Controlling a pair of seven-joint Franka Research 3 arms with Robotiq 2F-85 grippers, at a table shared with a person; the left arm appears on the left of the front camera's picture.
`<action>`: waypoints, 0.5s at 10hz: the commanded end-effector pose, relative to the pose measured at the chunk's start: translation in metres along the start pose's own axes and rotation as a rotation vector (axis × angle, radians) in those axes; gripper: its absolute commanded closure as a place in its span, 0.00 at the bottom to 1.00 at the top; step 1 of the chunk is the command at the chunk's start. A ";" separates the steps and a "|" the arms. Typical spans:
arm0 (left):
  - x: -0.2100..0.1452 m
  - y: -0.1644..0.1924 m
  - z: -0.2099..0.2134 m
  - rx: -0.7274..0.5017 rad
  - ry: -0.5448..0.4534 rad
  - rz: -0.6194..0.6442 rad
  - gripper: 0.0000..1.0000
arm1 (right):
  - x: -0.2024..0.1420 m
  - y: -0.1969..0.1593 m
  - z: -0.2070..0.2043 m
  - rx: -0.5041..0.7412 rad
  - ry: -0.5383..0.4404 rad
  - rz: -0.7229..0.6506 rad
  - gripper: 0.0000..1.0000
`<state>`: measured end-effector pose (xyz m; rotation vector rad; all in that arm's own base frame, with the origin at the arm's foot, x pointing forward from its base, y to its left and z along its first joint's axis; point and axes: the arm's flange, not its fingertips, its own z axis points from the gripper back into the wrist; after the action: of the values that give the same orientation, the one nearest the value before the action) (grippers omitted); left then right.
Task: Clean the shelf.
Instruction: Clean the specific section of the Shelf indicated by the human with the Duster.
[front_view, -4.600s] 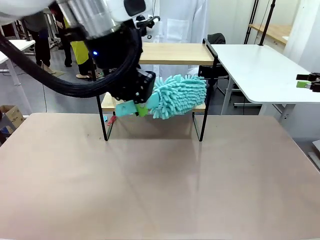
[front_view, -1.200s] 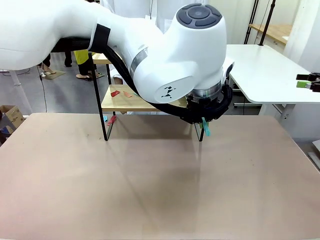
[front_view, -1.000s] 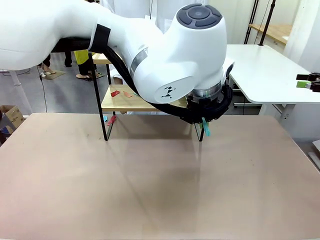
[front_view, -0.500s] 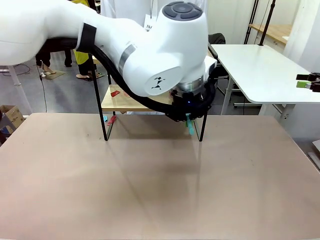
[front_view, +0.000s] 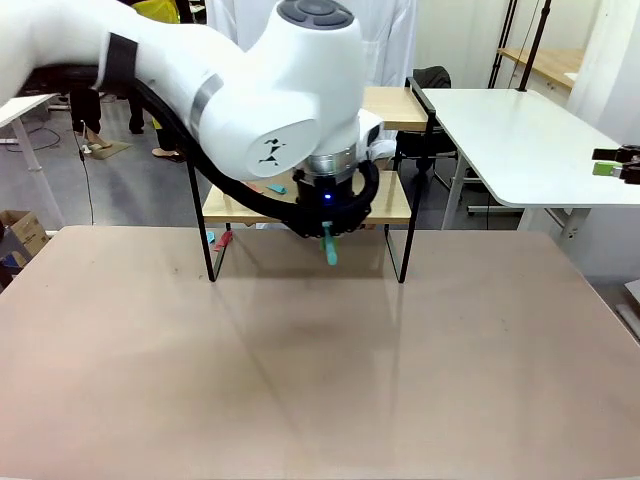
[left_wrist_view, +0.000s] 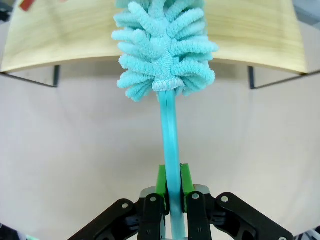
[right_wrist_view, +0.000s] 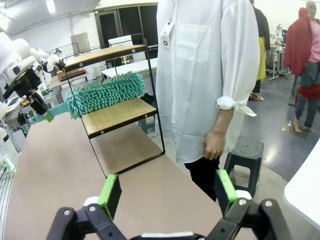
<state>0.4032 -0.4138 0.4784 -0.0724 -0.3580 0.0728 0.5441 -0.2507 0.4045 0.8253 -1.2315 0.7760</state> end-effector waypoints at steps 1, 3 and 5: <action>0.003 0.037 0.006 0.055 -0.005 0.021 0.87 | 0.002 0.002 -0.002 0.002 -0.003 0.003 0.00; 0.008 0.067 0.005 0.122 -0.002 0.040 0.87 | 0.002 0.002 -0.002 0.002 -0.003 0.003 0.00; 0.009 0.091 0.003 0.228 -0.005 0.035 0.87 | 0.002 0.002 -0.002 0.002 -0.003 0.003 0.00</action>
<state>0.4115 -0.3336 0.4766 0.0793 -0.3488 0.1593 0.5441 -0.2506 0.4045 0.8254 -1.2315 0.7760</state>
